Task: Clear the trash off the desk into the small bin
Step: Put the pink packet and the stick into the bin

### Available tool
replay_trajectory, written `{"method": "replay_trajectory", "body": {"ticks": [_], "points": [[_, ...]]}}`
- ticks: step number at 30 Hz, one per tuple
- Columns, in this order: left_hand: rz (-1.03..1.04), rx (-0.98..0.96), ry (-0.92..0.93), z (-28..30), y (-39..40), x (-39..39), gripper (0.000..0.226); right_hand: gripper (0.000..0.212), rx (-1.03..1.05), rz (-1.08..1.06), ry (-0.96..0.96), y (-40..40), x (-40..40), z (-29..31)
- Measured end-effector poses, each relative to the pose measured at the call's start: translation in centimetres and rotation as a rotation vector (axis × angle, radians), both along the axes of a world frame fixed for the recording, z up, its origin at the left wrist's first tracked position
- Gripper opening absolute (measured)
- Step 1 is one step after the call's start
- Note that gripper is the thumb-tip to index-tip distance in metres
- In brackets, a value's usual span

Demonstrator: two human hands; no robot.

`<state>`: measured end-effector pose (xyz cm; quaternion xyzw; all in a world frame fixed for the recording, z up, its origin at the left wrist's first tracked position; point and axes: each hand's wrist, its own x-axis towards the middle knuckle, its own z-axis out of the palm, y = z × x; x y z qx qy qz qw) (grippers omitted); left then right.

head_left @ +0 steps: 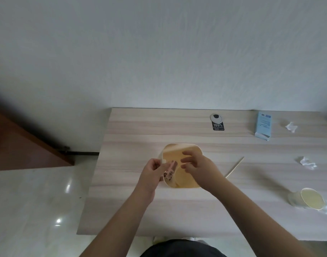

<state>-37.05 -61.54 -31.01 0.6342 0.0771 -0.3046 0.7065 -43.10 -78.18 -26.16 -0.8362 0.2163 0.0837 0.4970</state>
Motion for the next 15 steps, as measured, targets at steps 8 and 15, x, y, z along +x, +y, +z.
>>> {"method": "replay_trajectory", "body": {"ticks": [8, 15], "points": [[-0.094, -0.059, 0.030, 0.0, -0.1, 0.5, 0.048, 0.038, -0.063, -0.284, -0.181, -4.3, -4.2, 1.2], [-0.205, -0.072, 0.030, -0.5, -1.9, 0.3, 0.024, 0.024, -0.208, -0.438, -0.001, -7.9, -8.1, -2.7]]}}
